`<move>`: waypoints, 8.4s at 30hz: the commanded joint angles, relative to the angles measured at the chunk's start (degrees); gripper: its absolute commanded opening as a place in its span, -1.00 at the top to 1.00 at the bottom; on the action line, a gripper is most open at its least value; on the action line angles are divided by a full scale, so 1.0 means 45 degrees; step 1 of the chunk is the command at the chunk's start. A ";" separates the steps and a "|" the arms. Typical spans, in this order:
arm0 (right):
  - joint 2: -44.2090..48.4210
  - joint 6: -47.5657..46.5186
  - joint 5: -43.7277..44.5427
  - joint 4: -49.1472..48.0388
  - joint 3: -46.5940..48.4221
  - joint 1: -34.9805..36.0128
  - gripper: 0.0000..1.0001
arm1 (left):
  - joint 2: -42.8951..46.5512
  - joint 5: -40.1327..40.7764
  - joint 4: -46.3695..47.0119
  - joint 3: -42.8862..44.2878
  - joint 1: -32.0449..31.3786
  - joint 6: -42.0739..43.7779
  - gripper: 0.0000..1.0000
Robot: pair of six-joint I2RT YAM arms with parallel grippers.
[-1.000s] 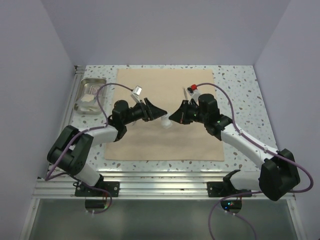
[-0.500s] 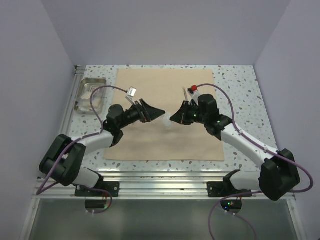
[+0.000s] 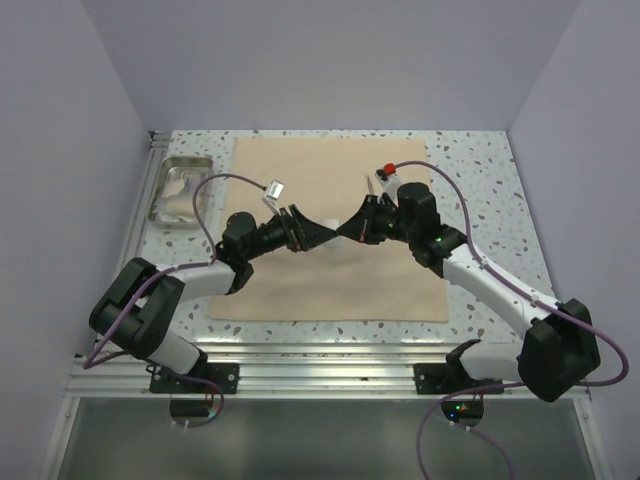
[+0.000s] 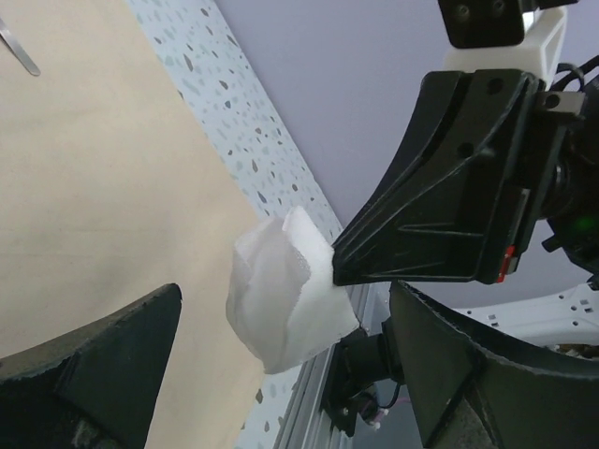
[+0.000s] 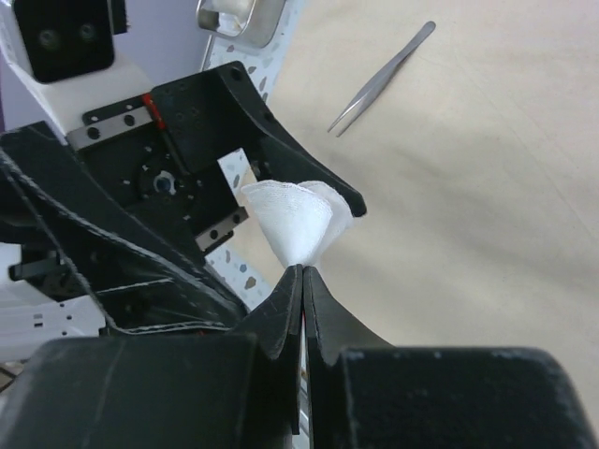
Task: Prepare the surgical pack
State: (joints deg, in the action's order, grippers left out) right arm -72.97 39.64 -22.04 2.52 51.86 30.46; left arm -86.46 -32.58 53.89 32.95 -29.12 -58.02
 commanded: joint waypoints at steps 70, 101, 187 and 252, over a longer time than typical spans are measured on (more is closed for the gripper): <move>-0.0619 -0.1855 0.2340 0.0884 0.1132 0.0029 -0.06 | -0.6118 0.0948 -0.9631 0.9922 1.0710 0.3089 1.00; -0.5402 -0.4511 0.6950 0.3384 0.5075 -0.1122 -0.36 | -0.2527 0.8960 -1.5686 0.9633 0.6807 0.8028 -0.93; -0.9214 -0.5078 0.4918 0.2701 0.8535 -0.2432 1.00 | -0.6565 0.7690 -2.1134 1.5818 0.6472 1.0119 0.70; -0.6636 0.1172 -0.1840 -0.4486 0.4512 0.0067 1.00 | 0.1204 0.2357 -1.0669 0.5766 0.3739 0.3169 -0.62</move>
State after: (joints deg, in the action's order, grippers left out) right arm -106.41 41.17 -27.31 -11.55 72.97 29.98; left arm -83.33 -18.17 -4.51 60.95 -11.22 -37.41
